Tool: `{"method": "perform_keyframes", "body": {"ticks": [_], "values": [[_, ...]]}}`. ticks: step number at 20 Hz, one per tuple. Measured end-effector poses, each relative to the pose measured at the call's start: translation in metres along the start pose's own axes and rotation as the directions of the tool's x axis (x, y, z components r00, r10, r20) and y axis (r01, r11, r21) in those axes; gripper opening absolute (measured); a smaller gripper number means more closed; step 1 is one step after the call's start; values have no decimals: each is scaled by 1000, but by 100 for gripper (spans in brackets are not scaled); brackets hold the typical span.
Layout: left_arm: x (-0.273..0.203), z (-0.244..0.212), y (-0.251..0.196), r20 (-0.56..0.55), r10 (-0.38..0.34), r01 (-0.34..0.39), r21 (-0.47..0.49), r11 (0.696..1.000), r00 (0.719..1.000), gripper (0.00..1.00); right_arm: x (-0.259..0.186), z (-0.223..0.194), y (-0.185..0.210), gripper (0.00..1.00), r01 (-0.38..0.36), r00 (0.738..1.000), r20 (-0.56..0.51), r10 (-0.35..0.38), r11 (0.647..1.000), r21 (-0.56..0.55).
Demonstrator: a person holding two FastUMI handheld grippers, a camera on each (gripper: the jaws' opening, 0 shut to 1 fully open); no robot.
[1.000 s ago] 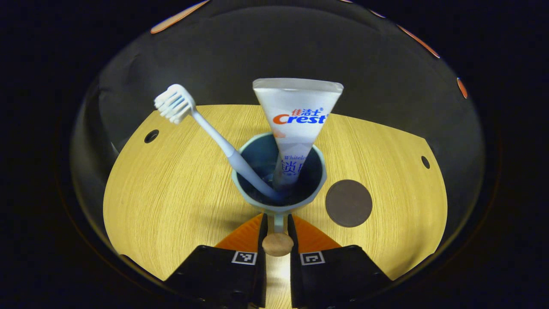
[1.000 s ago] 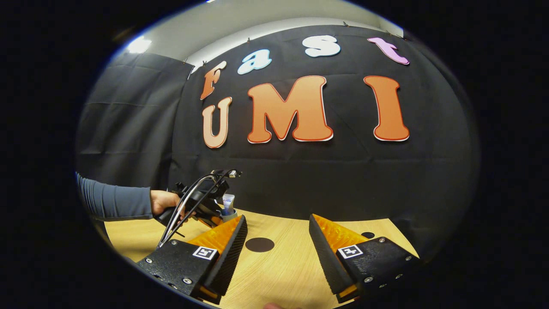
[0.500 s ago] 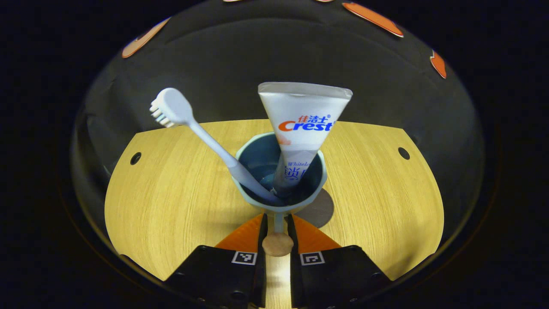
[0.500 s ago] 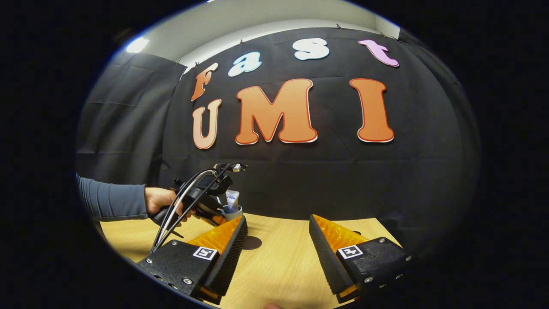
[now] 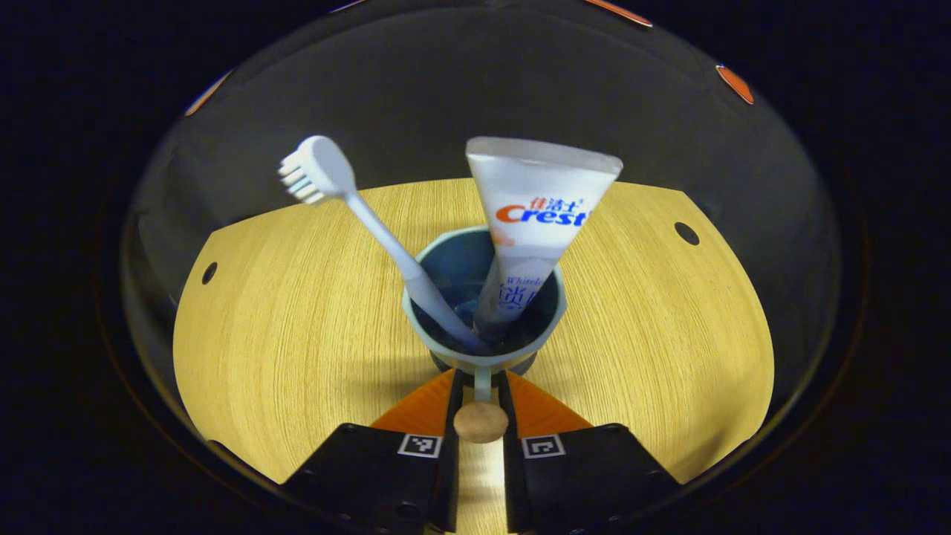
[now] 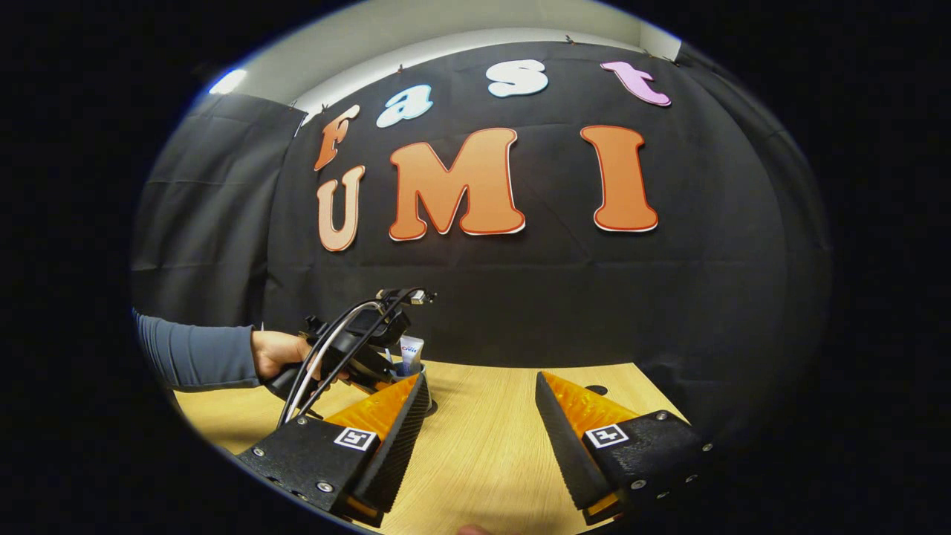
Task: Put the toothbrush and toothpaste on the desktop into the cup, then pick up the cup and place it on the coaster on the desktop.
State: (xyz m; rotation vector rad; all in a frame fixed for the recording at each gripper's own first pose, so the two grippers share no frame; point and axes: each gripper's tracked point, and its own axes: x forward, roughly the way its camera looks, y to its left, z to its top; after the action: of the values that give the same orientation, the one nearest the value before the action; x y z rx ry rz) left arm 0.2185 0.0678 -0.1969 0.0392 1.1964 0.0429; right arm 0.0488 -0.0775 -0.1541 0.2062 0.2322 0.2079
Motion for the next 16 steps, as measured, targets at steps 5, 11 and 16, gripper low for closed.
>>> {"method": "perform_keyframes", "body": {"ticks": [5,11,16], "values": [[-36,21,4,85,3,-4,14,1000,996,72,-1,5,6,87,7,1000,11,-7,1000,-6],[-101,37,18,326,31,-36,11,999,945,100,-1,38,20,87,51,995,88,-47,998,-43],[-190,35,34,555,59,-83,18,996,830,100,-8,80,37,87,94,978,196,-76,992,-83]]}}
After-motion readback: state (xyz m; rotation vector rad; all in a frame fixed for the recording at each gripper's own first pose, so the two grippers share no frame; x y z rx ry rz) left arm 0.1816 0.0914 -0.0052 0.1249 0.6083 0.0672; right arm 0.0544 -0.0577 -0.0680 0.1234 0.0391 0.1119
